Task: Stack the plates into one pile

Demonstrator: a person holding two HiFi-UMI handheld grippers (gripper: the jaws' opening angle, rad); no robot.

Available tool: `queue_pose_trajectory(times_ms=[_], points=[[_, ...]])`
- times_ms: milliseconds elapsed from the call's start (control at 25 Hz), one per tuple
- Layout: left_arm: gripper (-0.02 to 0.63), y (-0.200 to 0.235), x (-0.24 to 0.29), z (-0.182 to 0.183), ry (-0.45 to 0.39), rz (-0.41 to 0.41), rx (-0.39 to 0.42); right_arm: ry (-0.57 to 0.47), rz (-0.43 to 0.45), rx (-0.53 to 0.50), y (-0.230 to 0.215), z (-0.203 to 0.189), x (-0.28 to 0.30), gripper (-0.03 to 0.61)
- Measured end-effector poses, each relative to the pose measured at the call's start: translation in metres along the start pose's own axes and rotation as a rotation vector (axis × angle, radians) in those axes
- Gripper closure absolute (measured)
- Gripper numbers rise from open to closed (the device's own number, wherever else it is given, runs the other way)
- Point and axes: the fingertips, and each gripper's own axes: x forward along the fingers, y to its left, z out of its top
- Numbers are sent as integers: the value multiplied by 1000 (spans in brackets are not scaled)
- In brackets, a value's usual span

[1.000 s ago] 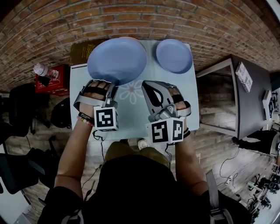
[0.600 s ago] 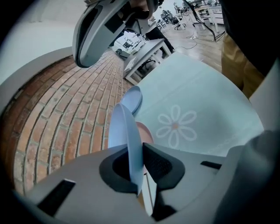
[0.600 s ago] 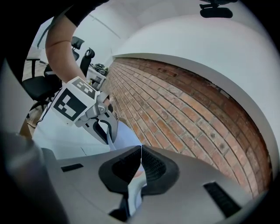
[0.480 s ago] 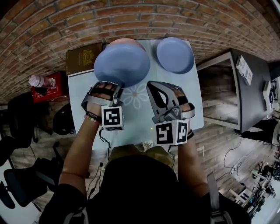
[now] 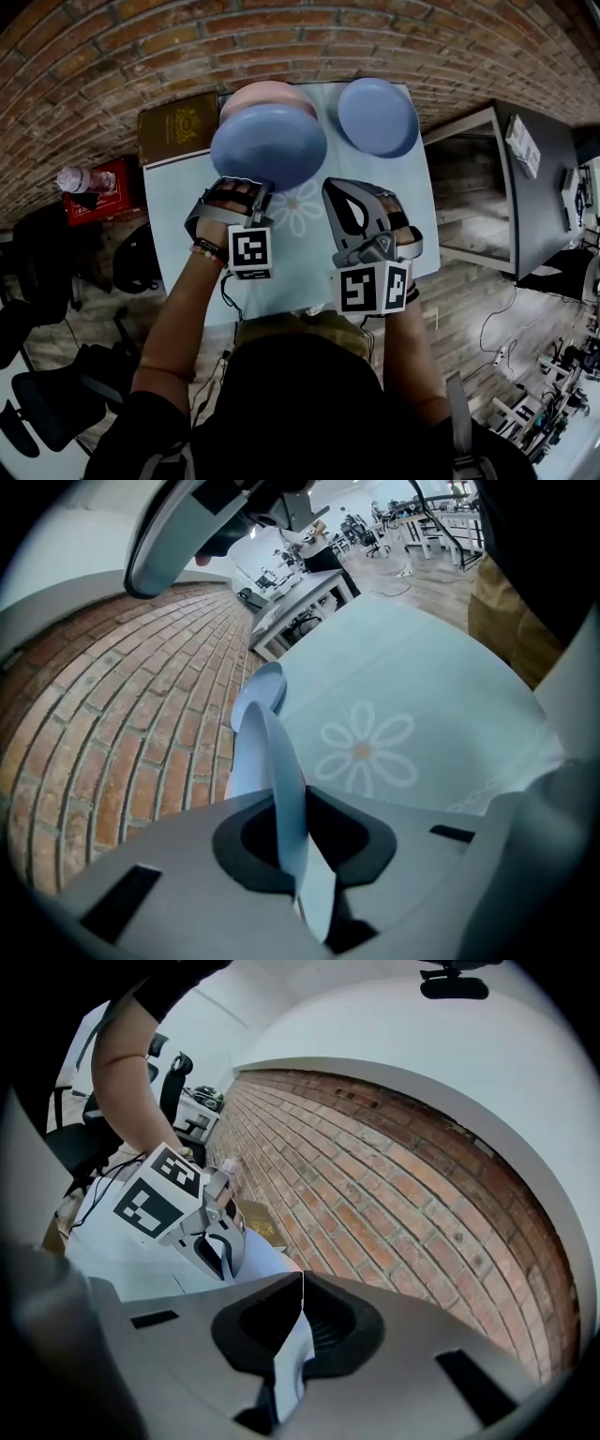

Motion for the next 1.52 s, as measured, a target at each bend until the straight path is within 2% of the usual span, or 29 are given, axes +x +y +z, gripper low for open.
queue_pose_trajectory(times_ms=[240,600,920,1520], points=[[563,-12,8,-11,15,-59,-2,24,-9,38,2,-1,8,543],[554,-12,20,-5,-28,-34,-24,49,2,24,8,-6,11,543],[524,-21,27,-10,-27,-70,-55,73,6,15,11,-14,12,543],[505,-19,26,-14,-16,-56,-65,67,15,10,18,-12,13,543]])
